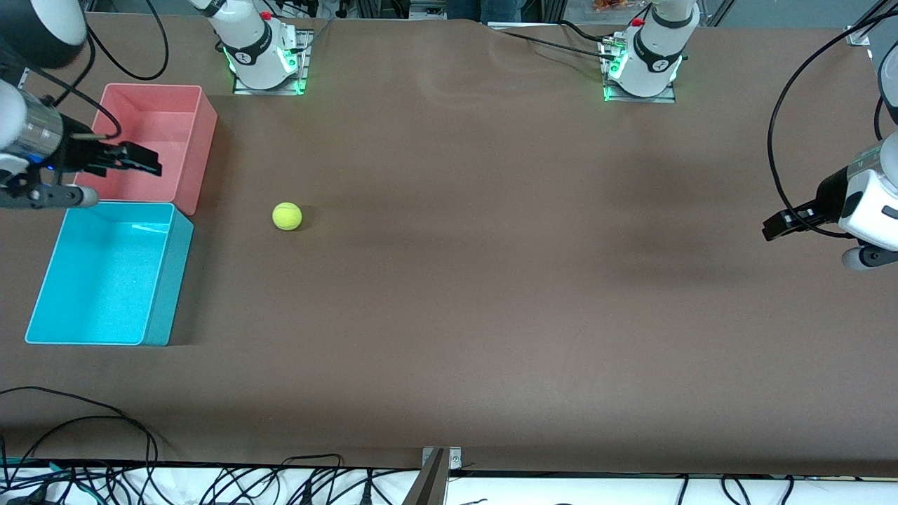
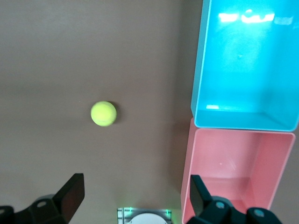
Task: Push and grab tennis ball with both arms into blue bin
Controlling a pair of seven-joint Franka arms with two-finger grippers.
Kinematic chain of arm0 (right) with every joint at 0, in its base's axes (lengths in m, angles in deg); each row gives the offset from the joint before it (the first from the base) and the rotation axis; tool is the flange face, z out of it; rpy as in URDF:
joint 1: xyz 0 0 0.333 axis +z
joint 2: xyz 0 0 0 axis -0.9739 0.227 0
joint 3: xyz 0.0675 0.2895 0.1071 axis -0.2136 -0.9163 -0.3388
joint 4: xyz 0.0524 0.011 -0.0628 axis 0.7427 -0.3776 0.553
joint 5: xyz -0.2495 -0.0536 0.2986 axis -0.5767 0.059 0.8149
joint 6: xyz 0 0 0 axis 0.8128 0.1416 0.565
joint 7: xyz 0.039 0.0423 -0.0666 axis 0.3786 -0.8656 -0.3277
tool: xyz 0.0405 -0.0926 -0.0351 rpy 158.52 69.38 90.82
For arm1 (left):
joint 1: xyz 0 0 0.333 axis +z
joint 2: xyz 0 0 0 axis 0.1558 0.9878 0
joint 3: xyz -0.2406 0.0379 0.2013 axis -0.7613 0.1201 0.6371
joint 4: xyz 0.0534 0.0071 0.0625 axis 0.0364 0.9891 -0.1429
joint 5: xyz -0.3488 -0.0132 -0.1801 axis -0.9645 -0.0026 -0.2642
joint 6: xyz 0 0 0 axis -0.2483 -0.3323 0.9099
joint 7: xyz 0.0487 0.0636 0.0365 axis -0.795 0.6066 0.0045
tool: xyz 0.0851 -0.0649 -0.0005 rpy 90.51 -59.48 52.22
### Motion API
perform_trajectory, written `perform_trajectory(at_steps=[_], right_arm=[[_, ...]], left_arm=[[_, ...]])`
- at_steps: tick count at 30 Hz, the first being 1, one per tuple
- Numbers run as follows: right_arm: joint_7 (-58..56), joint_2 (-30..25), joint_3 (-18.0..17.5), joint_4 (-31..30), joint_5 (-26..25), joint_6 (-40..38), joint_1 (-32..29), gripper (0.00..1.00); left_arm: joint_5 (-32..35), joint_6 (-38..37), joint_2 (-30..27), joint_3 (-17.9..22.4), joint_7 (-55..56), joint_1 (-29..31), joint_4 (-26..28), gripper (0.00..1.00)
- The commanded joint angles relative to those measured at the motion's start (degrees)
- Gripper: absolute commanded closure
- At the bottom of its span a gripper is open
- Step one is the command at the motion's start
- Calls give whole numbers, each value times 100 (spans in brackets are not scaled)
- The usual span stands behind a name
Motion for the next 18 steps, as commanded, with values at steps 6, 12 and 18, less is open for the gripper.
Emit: perform_trajectory(at_steps=[6, 12, 18], right_arm=[[-73, -122, 4, -1504, -79, 1630, -3, 0], [-82, -17, -5, -2340, -158, 2343, 6, 0], [-91, 229, -5, -2929, -280, 3107, 6, 0]], left_arm=[[-258, -141, 53, -47, -169, 11, -425, 0], [-249, -141, 53, -47, -169, -33, -425, 0], [-389, -141, 0, -47, -213, 20, -425, 0]])
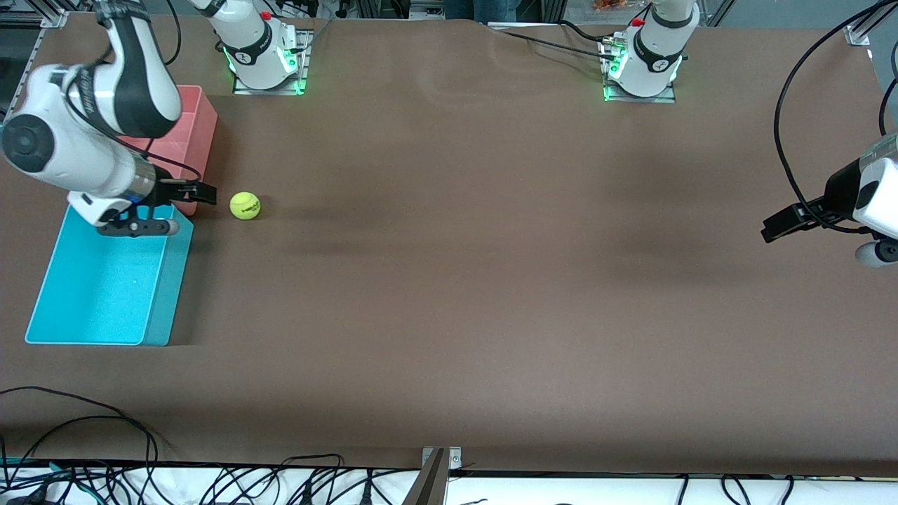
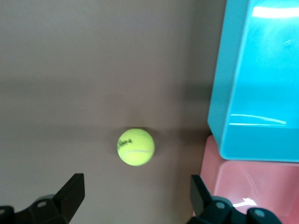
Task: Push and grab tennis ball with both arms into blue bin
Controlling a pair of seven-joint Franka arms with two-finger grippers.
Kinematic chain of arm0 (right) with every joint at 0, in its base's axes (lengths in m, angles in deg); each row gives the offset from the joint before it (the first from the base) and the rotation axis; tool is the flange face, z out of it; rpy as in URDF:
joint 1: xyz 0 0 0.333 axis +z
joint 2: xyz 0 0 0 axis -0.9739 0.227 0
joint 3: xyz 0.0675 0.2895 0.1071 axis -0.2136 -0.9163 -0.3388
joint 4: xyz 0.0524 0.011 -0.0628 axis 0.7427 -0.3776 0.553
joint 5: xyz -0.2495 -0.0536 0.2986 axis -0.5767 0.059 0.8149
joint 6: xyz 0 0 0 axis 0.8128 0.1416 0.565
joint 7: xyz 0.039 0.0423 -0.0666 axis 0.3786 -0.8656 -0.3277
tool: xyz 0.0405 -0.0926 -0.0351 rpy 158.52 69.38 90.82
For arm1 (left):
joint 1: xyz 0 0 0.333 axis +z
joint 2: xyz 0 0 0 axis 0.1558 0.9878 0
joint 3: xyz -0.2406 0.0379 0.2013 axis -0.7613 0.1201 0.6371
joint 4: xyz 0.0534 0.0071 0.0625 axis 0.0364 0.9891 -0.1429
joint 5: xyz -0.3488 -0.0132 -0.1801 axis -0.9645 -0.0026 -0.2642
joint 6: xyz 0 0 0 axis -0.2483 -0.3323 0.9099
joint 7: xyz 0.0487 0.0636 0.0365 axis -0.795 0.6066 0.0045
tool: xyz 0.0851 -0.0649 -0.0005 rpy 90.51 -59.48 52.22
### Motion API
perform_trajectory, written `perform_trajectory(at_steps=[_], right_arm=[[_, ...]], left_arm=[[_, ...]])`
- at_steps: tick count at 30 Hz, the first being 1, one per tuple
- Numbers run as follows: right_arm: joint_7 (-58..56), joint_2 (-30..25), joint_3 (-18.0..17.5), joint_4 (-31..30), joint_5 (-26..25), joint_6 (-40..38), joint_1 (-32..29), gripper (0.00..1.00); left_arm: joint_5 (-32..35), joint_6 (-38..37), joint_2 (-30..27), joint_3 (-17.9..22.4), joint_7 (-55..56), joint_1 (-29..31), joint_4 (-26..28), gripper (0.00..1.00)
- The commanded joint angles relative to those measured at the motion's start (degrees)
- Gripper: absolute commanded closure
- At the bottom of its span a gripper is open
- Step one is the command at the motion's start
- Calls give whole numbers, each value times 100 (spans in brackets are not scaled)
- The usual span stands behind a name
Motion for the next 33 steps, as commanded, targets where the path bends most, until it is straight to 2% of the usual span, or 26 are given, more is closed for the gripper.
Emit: perform_trajectory(at_steps=[1, 5, 10, 15, 22, 33], right_arm=[[-72, 139, -6, -547, -263, 627, 5, 0], [-63, 500, -6, -565, -492, 715, 5, 0], [-63, 658, -6, -696, -562, 978, 5, 0], [-63, 878, -6, -784, -1036, 1269, 5, 0], [-63, 1071, -6, -837, -1054, 1295, 5, 0], [-63, 1177, -6, -1083, -1098, 1322, 5, 0]], left_arm=[[-274, -138, 1, 14, -193, 32, -154, 0], [-283, -138, -17, -12, -184, 23, -154, 0], [-274, -173, -105, 6, -176, 5, -119, 0], [-230, -349, -113, -3, -149, -21, -75, 0], [-117, -551, -131, -12, -149, -21, -40, 0], [95, -577, -149, -302, -132, -30, 57, 0]])
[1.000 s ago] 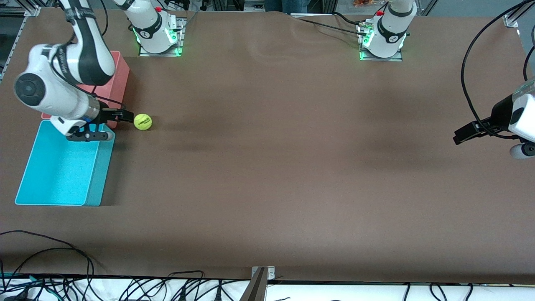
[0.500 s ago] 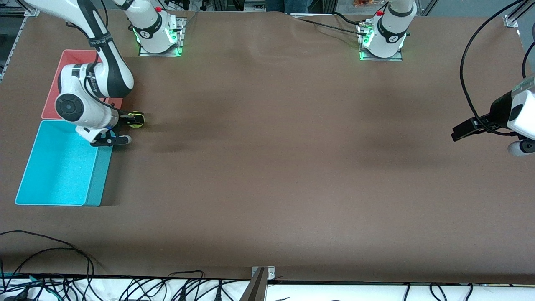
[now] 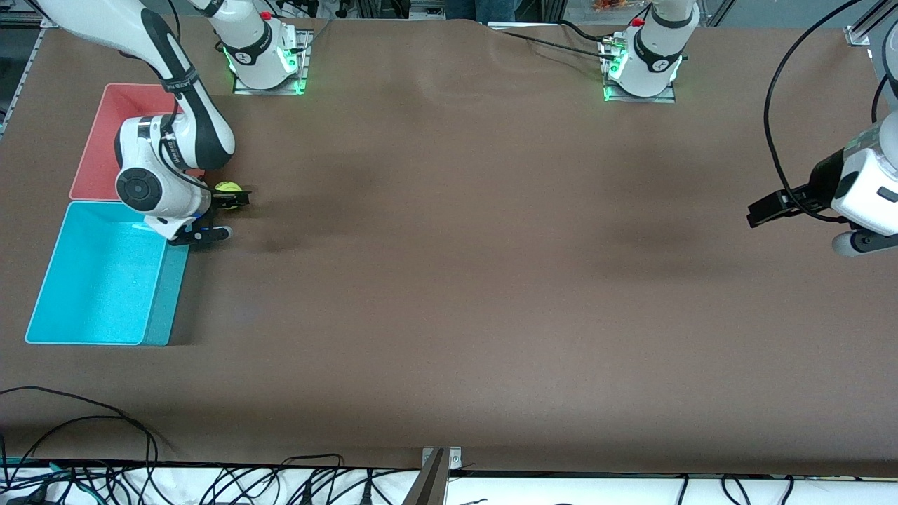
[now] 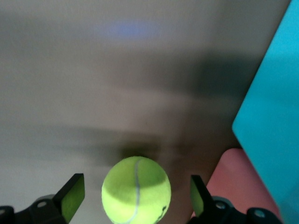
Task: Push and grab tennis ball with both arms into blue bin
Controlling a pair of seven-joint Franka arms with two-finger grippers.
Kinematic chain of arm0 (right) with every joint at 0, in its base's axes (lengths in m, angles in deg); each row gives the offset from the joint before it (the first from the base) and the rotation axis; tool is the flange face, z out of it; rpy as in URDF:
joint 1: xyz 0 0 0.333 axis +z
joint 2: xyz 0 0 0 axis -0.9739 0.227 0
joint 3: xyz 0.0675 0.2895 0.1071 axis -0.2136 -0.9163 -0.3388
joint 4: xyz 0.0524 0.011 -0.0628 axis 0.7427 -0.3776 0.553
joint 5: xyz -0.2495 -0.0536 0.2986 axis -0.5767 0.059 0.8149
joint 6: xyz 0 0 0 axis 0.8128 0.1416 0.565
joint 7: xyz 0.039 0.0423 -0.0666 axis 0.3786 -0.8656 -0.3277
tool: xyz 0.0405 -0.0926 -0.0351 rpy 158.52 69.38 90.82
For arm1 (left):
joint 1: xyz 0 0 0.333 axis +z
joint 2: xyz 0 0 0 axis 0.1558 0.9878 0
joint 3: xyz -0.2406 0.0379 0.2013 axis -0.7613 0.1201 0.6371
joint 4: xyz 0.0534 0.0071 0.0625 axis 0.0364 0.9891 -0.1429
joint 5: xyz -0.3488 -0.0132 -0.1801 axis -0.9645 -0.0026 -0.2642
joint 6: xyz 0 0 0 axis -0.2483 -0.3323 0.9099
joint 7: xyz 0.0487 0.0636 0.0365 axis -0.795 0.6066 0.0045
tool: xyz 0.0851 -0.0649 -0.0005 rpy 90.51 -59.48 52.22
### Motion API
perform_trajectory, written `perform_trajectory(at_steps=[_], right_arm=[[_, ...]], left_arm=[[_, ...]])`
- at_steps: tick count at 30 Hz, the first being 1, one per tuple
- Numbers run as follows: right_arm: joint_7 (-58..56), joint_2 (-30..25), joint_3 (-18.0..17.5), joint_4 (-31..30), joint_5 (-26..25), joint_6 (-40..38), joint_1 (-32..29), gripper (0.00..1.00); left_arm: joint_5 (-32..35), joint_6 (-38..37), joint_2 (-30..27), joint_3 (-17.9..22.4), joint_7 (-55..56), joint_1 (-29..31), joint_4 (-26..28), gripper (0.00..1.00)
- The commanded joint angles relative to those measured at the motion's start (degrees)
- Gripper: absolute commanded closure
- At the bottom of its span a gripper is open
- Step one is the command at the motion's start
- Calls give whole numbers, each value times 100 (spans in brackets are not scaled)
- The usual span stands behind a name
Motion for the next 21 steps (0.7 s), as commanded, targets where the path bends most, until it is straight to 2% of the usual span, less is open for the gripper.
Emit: perform_trajectory(at_steps=[1, 8, 11, 14, 18, 21], right_arm=[[-39, 0, -4, -230, -135, 82, 3, 0], [-48, 105, 13, -274, -179, -50, 3, 0], [-56, 324, 13, -266, -477, -67, -6, 1], [-30, 492, 4, -248, -663, -59, -6, 20], [-39, 431, 4, -187, -680, -102, -6, 49], [-30, 430, 4, -134, -672, -103, -6, 57]], left_arm=[[139, -81, -101, -121, -89, -2, 89, 0], [139, -81, -101, -121, -80, 7, 80, 0], [139, -81, -101, -121, -80, 16, 80, 0], [139, -81, -101, -121, -80, 25, 63, 0], [147, -72, -101, -112, -80, 33, 45, 0], [147, -81, -101, -103, -80, 60, 45, 0]])
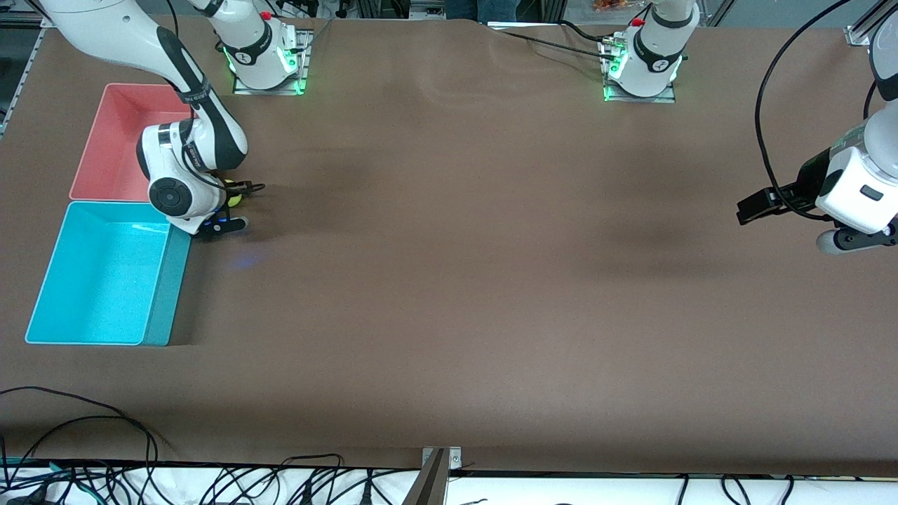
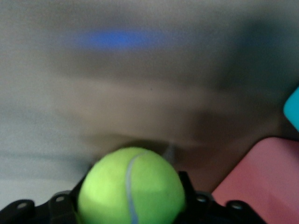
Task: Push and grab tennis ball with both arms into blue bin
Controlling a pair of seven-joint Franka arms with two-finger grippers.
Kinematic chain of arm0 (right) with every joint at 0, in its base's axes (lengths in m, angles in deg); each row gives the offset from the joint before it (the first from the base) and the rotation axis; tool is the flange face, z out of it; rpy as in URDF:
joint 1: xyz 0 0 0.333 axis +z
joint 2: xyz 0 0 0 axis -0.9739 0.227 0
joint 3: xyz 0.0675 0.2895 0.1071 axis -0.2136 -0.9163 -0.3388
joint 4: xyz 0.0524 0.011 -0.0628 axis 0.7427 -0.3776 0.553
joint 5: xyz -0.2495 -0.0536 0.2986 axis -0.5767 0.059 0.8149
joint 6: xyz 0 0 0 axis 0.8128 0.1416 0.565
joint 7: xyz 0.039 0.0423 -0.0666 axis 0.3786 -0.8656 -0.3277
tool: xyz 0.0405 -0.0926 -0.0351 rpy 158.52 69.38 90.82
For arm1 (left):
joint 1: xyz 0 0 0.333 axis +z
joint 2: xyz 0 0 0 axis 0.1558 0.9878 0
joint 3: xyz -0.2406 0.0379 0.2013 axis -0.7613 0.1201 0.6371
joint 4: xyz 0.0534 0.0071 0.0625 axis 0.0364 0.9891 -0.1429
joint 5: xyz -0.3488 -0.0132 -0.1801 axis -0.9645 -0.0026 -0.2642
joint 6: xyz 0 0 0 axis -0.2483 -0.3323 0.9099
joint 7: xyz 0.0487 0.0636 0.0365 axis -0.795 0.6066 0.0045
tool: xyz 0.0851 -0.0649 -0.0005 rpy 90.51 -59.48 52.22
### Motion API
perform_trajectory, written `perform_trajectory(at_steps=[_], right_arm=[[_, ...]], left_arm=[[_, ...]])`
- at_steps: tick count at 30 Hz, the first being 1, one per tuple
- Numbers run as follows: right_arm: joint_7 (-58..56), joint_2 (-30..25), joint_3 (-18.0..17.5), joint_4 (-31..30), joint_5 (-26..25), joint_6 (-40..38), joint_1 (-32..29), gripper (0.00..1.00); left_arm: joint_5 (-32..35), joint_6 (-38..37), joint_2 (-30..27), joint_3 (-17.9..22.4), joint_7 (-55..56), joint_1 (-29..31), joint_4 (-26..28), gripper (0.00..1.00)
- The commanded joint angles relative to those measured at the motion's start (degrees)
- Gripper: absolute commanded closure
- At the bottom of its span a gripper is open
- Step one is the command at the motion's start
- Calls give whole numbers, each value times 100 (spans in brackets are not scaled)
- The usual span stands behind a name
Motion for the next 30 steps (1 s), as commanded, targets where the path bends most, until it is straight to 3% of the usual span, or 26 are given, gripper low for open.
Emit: perform_trajectory(at_steps=[1, 5, 10, 22, 30], right_arm=[[-32, -32, 9, 135, -146, -52, -7, 59], [-41, -49, 0, 214, -146, -131, -7, 66], [-32, -155, 0, 495, -111, -491, -7, 66], [-41, -216, -97, 2024, 161, -2275, -7, 66], [-453, -216, 26, 2736, 285, -2408, -42, 65]], left_arm=[[132, -66, -101, 23, -80, 44, 23, 0], [132, -66, -101, 58, -89, 53, -12, 0], [132, -66, -101, 50, -80, 53, -4, 0], [123, -128, -101, -12, -80, 9, 40, 0], [123, -119, -101, 6, -80, 35, -3, 0]])
